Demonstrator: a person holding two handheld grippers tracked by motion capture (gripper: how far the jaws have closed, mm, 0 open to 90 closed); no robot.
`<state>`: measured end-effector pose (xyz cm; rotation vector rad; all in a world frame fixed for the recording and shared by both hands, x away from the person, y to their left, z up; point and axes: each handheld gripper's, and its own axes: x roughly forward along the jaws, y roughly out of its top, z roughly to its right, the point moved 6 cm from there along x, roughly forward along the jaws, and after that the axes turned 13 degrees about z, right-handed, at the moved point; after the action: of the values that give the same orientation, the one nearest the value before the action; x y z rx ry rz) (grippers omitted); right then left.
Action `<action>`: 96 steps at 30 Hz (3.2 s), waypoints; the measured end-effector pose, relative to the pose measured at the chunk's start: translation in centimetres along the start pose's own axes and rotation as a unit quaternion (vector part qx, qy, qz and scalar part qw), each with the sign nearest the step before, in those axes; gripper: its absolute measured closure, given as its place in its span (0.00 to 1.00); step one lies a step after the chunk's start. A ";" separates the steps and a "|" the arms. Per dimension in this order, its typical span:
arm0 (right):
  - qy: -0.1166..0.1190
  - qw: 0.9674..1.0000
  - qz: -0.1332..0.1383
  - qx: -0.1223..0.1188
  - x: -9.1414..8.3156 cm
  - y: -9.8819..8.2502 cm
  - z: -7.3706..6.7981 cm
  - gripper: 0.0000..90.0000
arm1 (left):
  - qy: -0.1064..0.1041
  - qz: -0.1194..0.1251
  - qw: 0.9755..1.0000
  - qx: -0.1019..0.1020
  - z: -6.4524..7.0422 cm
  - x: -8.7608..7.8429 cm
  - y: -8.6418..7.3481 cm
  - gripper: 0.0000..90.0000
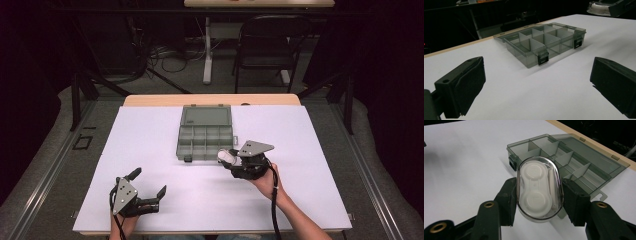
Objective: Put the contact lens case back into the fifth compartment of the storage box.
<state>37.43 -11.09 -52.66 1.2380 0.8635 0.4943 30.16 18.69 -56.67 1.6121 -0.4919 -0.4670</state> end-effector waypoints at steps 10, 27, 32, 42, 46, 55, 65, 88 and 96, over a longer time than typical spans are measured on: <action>0.006 1.000 -0.002 -0.003 1.4 0.7 -0.1 0.55 | 0.001 0.001 1.000 -0.001 0.0 0.0 0.0 0.00; 0.007 1.000 -0.004 -0.011 2.7 1.7 0.3 0.55 | 0.002 0.002 1.000 -0.002 -0.1 0.0 0.1 0.00; 0.007 1.000 -0.005 -0.013 3.1 1.8 0.4 0.55 | 0.003 0.001 1.000 -0.001 -0.1 0.0 0.1 0.00; 0.009 1.000 -0.003 -0.014 3.9 2.3 0.5 0.55 | 0.003 0.004 1.000 -0.001 -0.1 0.0 0.1 0.00; 0.010 1.000 -0.001 -0.015 4.2 2.5 0.4 0.55 | 0.003 0.004 1.000 0.000 -0.1 0.1 0.1 0.00; 0.016 1.000 -0.003 -0.019 4.9 3.1 0.0 0.55 | 0.002 0.001 1.000 0.003 -0.1 0.1 0.1 0.00; 0.019 1.000 -0.003 -0.019 5.7 3.4 -0.2 0.55 | 0.005 0.003 1.000 0.002 -0.2 0.0 0.1 0.00; 0.029 0.999 -0.003 -0.017 7.3 4.0 -1.0 0.55 | 0.003 0.003 1.000 0.004 -0.2 0.0 0.2 0.00; 0.028 0.999 0.001 -0.017 7.5 4.7 -1.0 0.55 | 0.003 0.007 1.000 0.004 -0.2 -0.1 0.3 0.00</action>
<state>41.71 -3.56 -50.48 1.1978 0.8979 0.5453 30.18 18.87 -56.37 1.6158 -0.5008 -0.4499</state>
